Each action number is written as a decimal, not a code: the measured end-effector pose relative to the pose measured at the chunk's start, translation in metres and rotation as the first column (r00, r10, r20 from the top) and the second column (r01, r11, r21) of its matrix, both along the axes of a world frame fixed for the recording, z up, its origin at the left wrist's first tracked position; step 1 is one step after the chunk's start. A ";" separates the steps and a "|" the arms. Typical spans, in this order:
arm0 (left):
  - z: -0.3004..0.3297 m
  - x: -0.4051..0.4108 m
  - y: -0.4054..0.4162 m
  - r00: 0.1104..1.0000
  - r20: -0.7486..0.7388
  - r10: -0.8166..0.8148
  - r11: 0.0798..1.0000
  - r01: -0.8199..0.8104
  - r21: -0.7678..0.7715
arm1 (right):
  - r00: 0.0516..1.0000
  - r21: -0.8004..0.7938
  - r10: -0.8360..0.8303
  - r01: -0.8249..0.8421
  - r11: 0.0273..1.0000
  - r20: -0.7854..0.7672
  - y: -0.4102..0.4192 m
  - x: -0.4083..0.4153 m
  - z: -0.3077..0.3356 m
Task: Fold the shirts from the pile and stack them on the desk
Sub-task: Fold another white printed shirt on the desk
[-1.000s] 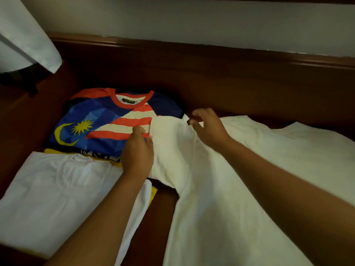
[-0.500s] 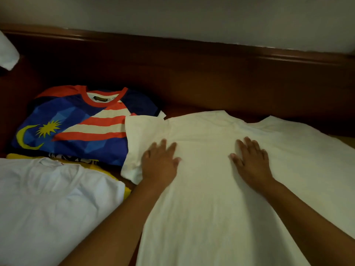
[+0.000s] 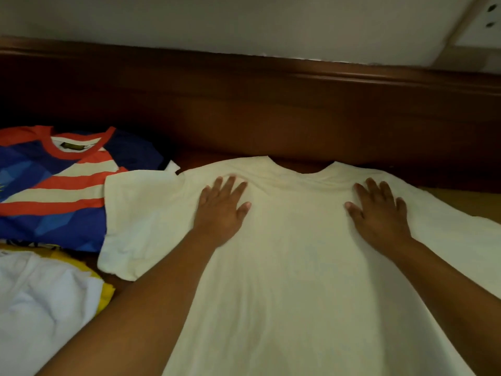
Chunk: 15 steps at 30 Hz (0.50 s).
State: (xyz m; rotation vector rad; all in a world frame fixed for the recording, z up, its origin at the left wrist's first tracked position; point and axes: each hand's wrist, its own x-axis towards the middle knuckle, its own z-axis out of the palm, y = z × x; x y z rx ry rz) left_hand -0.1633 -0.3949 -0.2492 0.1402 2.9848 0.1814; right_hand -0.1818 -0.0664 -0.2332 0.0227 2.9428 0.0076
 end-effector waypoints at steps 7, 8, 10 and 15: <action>0.004 -0.021 0.036 0.988 -0.116 0.103 0.994 -0.106 -0.020 | 0.997 0.046 0.053 -0.051 0.998 -0.053 -0.014 -0.015 0.002; 0.004 -0.024 0.047 0.991 -0.112 0.072 0.997 -0.072 0.002 | 0.994 0.002 0.093 -0.093 0.996 -0.059 -0.021 -0.016 0.001; 0.000 -0.030 0.061 0.995 -0.090 0.044 0.999 -0.044 0.002 | 0.987 -0.068 0.153 -0.156 0.985 -0.045 -0.031 -0.018 -0.004; -0.003 -0.050 0.054 0.994 -0.032 0.106 0.991 -0.108 -0.074 | 0.991 -0.094 0.133 -0.131 0.987 0.014 -0.031 -0.033 -0.011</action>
